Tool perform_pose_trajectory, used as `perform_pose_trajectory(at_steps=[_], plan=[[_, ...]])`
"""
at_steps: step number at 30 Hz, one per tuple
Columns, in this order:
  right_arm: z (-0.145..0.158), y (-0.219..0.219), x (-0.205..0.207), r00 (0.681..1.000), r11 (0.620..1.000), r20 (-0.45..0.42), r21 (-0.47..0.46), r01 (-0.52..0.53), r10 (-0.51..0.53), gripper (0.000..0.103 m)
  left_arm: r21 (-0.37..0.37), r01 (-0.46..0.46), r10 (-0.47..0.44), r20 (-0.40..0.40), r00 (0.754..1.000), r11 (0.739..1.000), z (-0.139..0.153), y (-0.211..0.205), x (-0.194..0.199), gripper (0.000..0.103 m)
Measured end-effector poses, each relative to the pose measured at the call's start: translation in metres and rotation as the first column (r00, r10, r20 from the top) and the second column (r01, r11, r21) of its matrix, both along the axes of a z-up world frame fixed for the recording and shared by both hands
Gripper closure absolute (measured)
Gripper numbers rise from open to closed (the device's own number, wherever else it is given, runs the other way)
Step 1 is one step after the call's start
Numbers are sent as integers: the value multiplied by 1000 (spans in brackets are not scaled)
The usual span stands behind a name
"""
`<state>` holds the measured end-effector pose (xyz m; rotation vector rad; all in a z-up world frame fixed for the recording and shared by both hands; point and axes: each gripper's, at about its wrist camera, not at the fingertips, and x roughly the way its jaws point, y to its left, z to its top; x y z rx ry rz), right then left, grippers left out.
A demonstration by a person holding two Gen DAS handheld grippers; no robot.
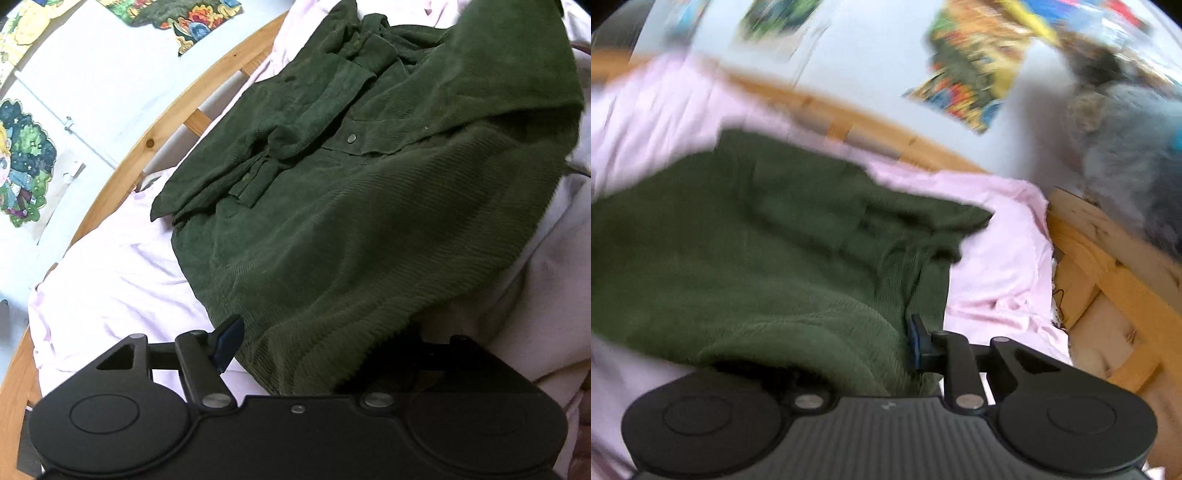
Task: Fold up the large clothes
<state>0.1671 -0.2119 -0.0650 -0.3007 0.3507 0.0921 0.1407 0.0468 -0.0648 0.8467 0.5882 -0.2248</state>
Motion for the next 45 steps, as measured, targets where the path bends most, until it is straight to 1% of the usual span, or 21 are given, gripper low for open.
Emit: perform_pose_trajectory(at_steps=[2, 4, 7, 10, 11, 12, 13, 14, 15, 16, 17, 18, 19, 21, 24, 29, 33, 37, 40, 43, 45], plan=[[10, -6, 0, 999, 996, 37, 89, 11, -14, 83, -7, 3, -3, 9, 1000, 1000, 0, -1, -3, 33], [14, -10, 2, 998, 990, 61, 140, 19, -28, 83, 0, 11, -11, 23, 1000, 1000, 1, -2, -6, 29], [16, -14, 4, 994, 985, 99, 172, 19, -36, 84, 30, 3, -4, 50, 999, 1000, -1, -3, -5, 21], [18, -18, 8, 991, 982, 123, 190, 20, -44, 84, 30, -31, 30, 46, 999, 999, -1, -3, 0, 21], [17, -19, 10, 992, 981, 121, 193, 22, -46, 84, 21, -45, 44, 41, 998, 999, 1, -2, 3, 24], [16, -19, 11, 992, 982, 118, 189, 24, -47, 84, 9, -48, 48, 30, 998, 999, 4, -2, 4, 40], [13, -17, 12, 992, 984, 113, 176, 29, -49, 84, -1, -39, 39, 17, 999, 999, 6, -3, 3, 65], [10, -16, 13, 993, 987, 105, 156, 34, -51, 85, 0, -16, 16, 0, 1000, 1000, 9, -5, 1, 76], [7, -14, 13, 994, 990, 95, 137, 41, -55, 86, 21, -3, 3, 6, 1000, 1000, 10, -7, -1, 86], [5, -13, 12, 995, 991, 82, 127, 44, -54, 86, 43, 14, -15, 19, 1000, 999, 11, -10, -5, 90], [4, -13, 10, 996, 992, 77, 118, 44, -53, 87, 57, 34, -36, 34, 999, 998, 12, -10, -9, 91], [5, -12, 7, 996, 994, 78, 103, 43, -51, 89, 59, 45, -47, 49, 998, 997, 15, -9, -12, 93], [6, -8, 3, 996, 995, 82, 88, 41, -48, 90, 54, 50, -53, 66, 996, 997, 19, -8, -16, 98], [11, -4, -5, 995, 997, 85, 67, 37, -42, 94, 30, 46, -49, 100, 994, 998, 31, -6, -25, 98], [23, -1, -22, 995, 999, 97, 37, 20, -24, 95, -20, 35, -32, 148, 988, 999, 54, -2, -37, 99], [58, -8, -66, 994, 999, 100, -17, -32, 34, 95, -148, 24, 0, 161, 987, 989, 104, 6, -79, 99], [91, -12, -108, 991, 990, 60, -83, -116, 122, 95, -249, 2, 26, 109, 994, 968, 143, 20, -118, 99], [105, -15, -135, 986, 981, -5, -99, -167, 167, 95, -307, -8, 27, 59, 998, 952, 177, 27, -146, 98], [109, -17, -132, 983, 981, -34, -65, -180, 179, 95, -323, -16, 22, 17, 1000, 946, 190, 28, -142, 98], [108, -15, -107, 987, 984, -19, -71, -162, 161, 94, -296, 10, -6, 15, 1000, 955, 199, 24, -111, 98], [110, -18, -81, 989, 989, -18, -15, -150, 150, 94, -293, 0, -2, -6, 1000, 956, 204, 21, -80, 98]])
